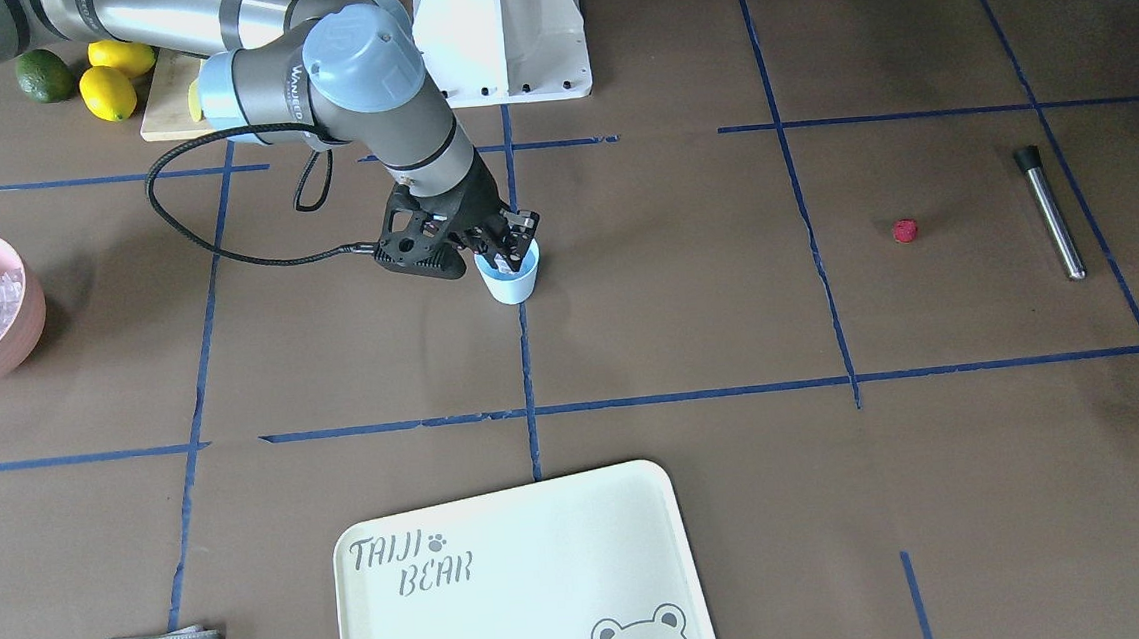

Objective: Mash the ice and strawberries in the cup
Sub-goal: 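Carry the ice cube with the right gripper and release it into the blue cup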

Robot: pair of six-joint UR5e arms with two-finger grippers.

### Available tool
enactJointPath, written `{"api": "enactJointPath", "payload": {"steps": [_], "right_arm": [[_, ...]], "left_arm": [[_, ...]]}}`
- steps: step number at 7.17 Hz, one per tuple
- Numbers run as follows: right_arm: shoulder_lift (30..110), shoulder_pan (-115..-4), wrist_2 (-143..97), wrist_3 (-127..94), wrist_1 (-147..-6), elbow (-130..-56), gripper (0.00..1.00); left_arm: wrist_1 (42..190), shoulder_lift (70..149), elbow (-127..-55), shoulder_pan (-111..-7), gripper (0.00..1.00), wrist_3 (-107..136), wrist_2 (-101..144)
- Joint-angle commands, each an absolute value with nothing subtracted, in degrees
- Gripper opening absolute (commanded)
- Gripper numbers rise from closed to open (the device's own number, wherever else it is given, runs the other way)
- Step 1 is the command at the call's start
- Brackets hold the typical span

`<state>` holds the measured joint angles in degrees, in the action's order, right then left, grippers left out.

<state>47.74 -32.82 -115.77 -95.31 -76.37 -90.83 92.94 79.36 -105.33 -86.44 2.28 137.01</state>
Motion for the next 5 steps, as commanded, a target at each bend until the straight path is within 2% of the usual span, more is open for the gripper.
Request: {"api": "enactJointPath", "payload": {"steps": [1, 2, 3, 4, 5], "right_arm": [[47.90, -32.34, -115.84, -95.27, -76.03, -90.53, 0.12], [47.99, -32.34, -115.93, -95.19, -76.11, -90.79, 0.13], [48.08, -32.34, -116.01, -95.19, -76.29, -90.88, 0.25], [48.16, -32.17, -116.10, -95.19, -76.64, -90.97, 0.53], [48.43, -32.17, -116.19, -95.19, -76.64, -91.05, 0.64]], "left_arm": [[93.25, 79.37, -105.38, -86.40, 1.00, 2.55, 137.02], [93.25, 79.37, -105.38, -86.22, 1.00, 2.55, 137.11], [93.25, 79.37, -105.38, -86.22, 1.00, 2.55, 137.11], [93.25, 79.37, -105.38, -86.22, 1.00, 2.64, 137.11], [93.25, 79.37, -105.38, -85.87, 1.00, 2.55, 137.11]]}}
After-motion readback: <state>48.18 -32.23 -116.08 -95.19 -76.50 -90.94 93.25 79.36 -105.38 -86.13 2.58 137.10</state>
